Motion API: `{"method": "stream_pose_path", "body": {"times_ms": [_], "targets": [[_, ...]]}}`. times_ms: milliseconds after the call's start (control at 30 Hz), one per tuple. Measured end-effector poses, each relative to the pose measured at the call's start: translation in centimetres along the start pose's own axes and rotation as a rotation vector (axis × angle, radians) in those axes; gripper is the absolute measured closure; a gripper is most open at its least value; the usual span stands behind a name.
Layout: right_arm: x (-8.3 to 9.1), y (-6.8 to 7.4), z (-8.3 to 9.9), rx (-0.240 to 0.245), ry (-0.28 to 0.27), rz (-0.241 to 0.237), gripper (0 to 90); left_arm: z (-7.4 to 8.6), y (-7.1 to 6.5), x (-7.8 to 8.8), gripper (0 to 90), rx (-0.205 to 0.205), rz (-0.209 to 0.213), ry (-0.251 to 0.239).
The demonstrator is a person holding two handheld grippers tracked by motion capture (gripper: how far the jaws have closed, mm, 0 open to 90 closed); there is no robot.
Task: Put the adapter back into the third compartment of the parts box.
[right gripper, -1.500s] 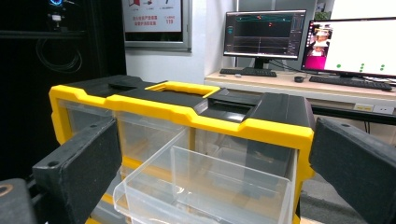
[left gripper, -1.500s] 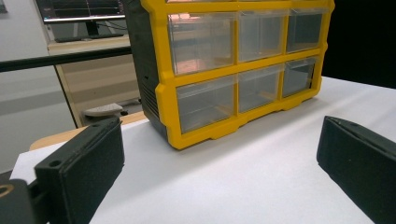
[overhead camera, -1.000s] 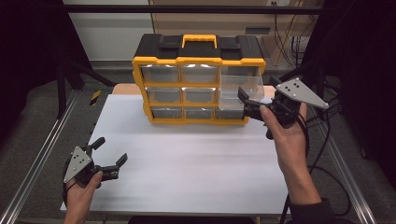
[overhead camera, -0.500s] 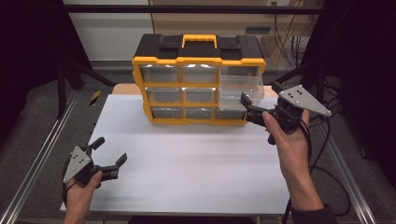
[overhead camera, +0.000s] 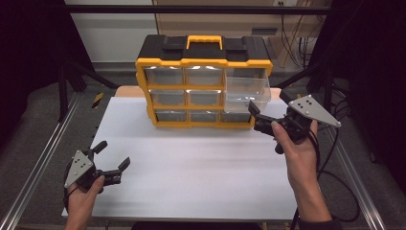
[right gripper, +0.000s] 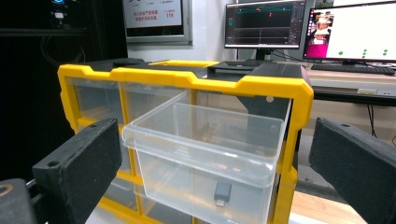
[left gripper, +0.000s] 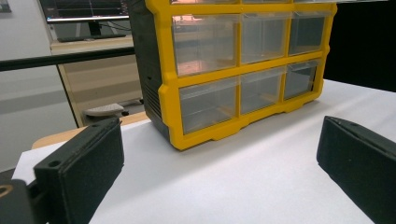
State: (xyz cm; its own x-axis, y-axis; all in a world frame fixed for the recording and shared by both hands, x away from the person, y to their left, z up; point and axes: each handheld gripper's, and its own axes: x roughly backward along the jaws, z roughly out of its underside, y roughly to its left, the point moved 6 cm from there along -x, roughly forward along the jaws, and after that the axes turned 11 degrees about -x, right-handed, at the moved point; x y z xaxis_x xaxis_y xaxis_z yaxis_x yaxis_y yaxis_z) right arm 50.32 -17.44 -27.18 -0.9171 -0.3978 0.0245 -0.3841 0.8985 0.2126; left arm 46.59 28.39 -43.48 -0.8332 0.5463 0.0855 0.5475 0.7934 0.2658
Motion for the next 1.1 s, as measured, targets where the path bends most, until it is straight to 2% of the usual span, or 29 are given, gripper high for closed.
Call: {"method": "stream_pose_path", "body": {"times_ms": [633,1100], "targets": [[0.8,0.5,2.1,0.01,0.026,-0.015,2.9,0.0,0.0,0.0,0.5,0.0,0.0,-0.003],[1.2,0.1,4.1,0.0,0.056,-0.01,2.8,0.0,0.0,0.0,0.5,-0.001,0.0,-0.003]]}}
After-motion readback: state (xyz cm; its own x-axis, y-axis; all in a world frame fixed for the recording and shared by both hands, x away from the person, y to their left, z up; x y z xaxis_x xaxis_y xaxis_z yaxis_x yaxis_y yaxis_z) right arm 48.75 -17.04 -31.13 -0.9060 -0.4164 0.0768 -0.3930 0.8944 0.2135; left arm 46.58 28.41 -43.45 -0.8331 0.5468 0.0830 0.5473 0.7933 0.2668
